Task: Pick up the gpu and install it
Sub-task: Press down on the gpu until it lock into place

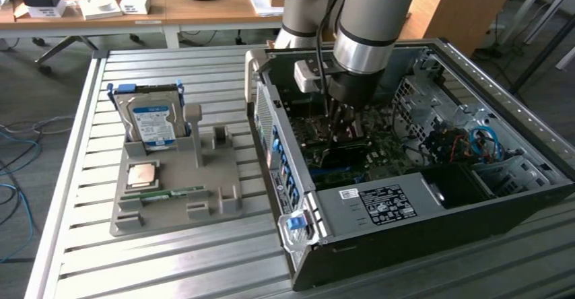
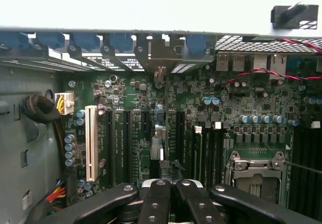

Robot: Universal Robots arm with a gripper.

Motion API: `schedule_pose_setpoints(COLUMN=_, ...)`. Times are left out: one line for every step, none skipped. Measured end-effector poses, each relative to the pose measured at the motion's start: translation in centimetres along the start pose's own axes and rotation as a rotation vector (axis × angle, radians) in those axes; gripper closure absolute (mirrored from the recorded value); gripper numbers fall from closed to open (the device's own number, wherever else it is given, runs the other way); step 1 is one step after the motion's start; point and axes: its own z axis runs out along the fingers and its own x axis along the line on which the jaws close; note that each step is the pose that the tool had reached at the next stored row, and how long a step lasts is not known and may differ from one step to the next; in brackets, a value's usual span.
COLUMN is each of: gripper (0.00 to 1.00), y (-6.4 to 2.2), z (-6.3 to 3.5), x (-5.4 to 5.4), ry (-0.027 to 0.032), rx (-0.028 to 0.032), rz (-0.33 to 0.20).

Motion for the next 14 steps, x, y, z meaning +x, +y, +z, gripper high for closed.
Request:
schedule_pose_setpoints(gripper=0.89, y=0.0, z=0.01, x=-0.02, ry=-0.0001, rx=0.0001, rz=0.0)
schedule_pose_setpoints(gripper=0.89, y=0.01, z=0.01, x=-0.08, ry=-0.0002, rx=0.0001, rz=0.0)
schedule_pose_setpoints(gripper=0.89, y=0.01, z=0.02, x=-0.14, ry=-0.0002, rx=0.0002, rz=0.0)
schedule_pose_setpoints(gripper=0.89, y=0.01, z=0.02, x=-0.22, ry=-0.0002, rx=0.0001, rz=0.0)
schedule_pose_setpoints(gripper=0.89, y=0.01, z=0.02, x=-0.28, ry=-0.0001, rx=0.0001, rz=0.0)
schedule_pose_setpoints(gripper=0.89, y=0.0, z=0.02, x=-0.29, ry=-0.0002, rx=0.0001, rz=0.0)
schedule_pose_setpoints(gripper=0.89, y=0.01, z=0.04, x=-0.28, ry=0.0, rx=0.0, rz=0.0)
schedule_pose_setpoints(gripper=0.89, y=0.01, z=0.06, x=-0.29, ry=-0.0001, rx=0.0, rz=0.0)
schedule_pose_setpoints(gripper=0.89, y=0.02, z=0.08, x=-0.28, ry=-0.0001, rx=0.0001, rz=0.0)
schedule_pose_setpoints(gripper=0.89, y=0.03, z=0.09, x=-0.27, ry=0.0, rx=0.0, rz=0.0)
schedule_pose_setpoints(gripper=0.89, y=0.03, z=0.13, x=-0.27, ry=-0.0002, rx=0.0001, rz=0.0)
schedule_pose_setpoints(gripper=0.89, y=0.05, z=0.17, x=-0.27, ry=0.0, rx=0.0001, rz=0.0)
schedule_pose_setpoints(gripper=0.89, y=0.06, z=0.22, x=-0.27, ry=0.0004, rx=-0.0001, rz=0.0)
schedule_pose_setpoints(gripper=0.89, y=0.07, z=0.27, x=-0.26, ry=0.0006, rx=-0.0002, rz=0.0)
